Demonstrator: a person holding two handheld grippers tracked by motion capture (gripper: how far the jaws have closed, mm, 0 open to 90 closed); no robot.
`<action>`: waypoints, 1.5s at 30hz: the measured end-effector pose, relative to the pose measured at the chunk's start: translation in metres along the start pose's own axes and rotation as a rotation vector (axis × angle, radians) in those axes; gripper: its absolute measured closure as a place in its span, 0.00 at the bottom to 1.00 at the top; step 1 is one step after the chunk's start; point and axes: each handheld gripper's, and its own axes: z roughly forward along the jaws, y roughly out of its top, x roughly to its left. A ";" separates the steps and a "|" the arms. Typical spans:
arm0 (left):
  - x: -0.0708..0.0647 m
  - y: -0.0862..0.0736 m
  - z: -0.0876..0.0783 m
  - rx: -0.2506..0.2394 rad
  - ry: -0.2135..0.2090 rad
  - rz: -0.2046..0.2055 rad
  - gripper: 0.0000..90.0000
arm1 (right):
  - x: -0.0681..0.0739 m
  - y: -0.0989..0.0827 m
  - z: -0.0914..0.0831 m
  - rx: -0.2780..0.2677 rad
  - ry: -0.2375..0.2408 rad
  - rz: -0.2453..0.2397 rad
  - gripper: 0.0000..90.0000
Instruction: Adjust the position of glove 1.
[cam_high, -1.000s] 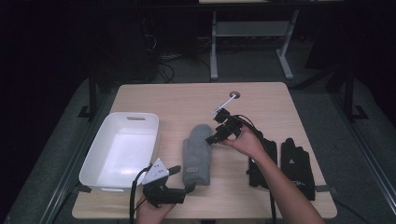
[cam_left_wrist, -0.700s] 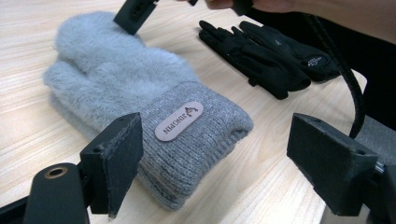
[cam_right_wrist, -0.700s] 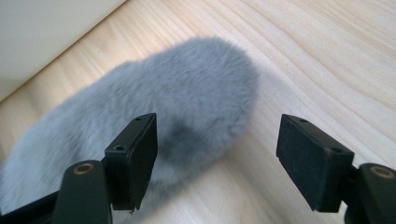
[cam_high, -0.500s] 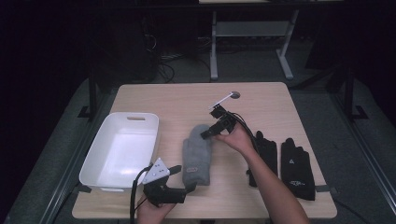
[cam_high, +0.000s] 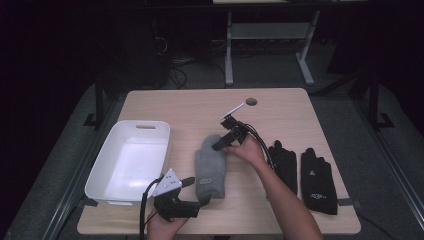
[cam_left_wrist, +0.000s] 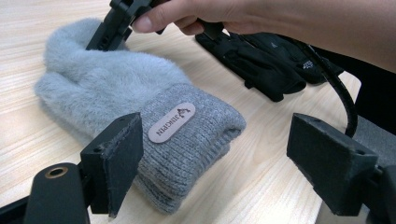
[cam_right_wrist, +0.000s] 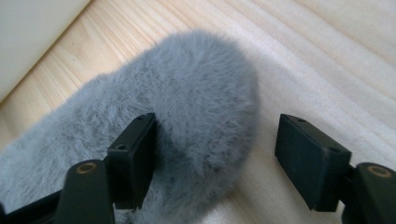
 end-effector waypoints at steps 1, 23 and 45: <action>0.000 0.000 0.000 0.001 -0.001 -0.001 0.21 | 0.000 0.000 0.001 0.001 0.005 0.004 0.35; 0.004 0.001 0.001 0.002 -0.038 -0.067 0.23 | -0.003 -0.012 -0.009 -0.035 0.181 0.052 0.81; 0.009 0.023 0.028 0.107 -0.072 -0.173 0.23 | -0.023 -0.067 -0.066 -0.137 0.141 0.067 0.83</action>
